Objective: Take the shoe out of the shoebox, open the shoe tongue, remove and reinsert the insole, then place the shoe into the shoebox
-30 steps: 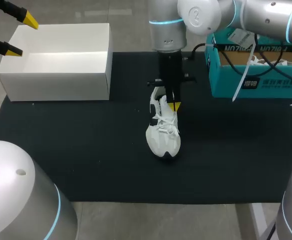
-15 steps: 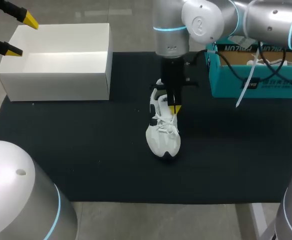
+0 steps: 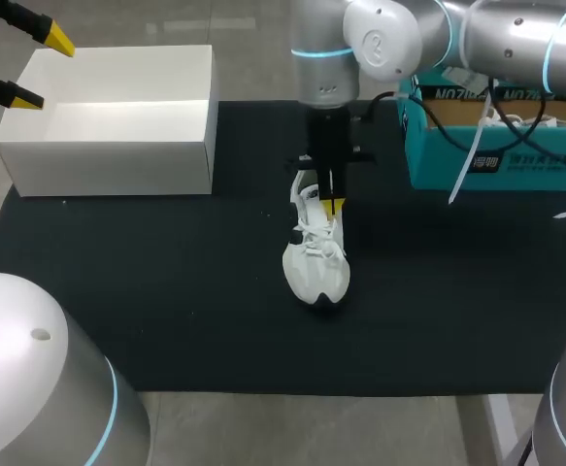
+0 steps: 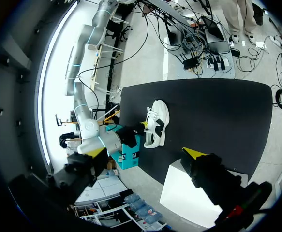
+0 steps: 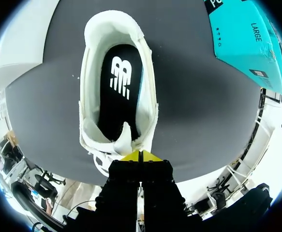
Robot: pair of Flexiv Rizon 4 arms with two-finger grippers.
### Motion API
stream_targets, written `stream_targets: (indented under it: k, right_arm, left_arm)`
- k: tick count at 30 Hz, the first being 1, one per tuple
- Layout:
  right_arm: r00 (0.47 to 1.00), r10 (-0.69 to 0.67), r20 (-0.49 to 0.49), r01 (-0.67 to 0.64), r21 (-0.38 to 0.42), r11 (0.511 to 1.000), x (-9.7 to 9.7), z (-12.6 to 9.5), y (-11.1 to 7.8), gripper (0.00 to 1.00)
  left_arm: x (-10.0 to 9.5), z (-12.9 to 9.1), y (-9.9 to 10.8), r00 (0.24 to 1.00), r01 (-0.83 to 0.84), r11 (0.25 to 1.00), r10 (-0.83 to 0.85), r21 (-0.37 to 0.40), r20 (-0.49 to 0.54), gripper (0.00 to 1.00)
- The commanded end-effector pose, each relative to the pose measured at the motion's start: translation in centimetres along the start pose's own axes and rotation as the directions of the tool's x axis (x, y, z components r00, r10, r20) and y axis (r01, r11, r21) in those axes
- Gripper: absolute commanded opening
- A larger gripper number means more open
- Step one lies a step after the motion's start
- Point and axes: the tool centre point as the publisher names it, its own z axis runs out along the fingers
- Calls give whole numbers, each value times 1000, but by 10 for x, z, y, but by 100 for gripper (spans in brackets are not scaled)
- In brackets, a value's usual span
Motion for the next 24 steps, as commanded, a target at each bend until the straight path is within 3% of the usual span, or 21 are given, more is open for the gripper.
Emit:
stream_targets:
  k: [1, 15, 24]
  right_arm:
    - [1000, -8, 10, 8, -2, 1000, 6, -4, 4, 0]
    - [1000, -26, 13, 26, -27, 999, 13, -13, -1, 0]
    - [999, -34, -3, 34, -13, 999, 13, 0, 9, 0]
  left_arm:
    - [-1, 0, 2, 1000, 0, 1000, 0, 4, -4, 100]
    - [-1, 0, 2, 1000, 0, 1000, 0, 4, -4, 100]
    - [-1, 0, 2, 1000, 0, 1000, 0, 4, -4, 100]
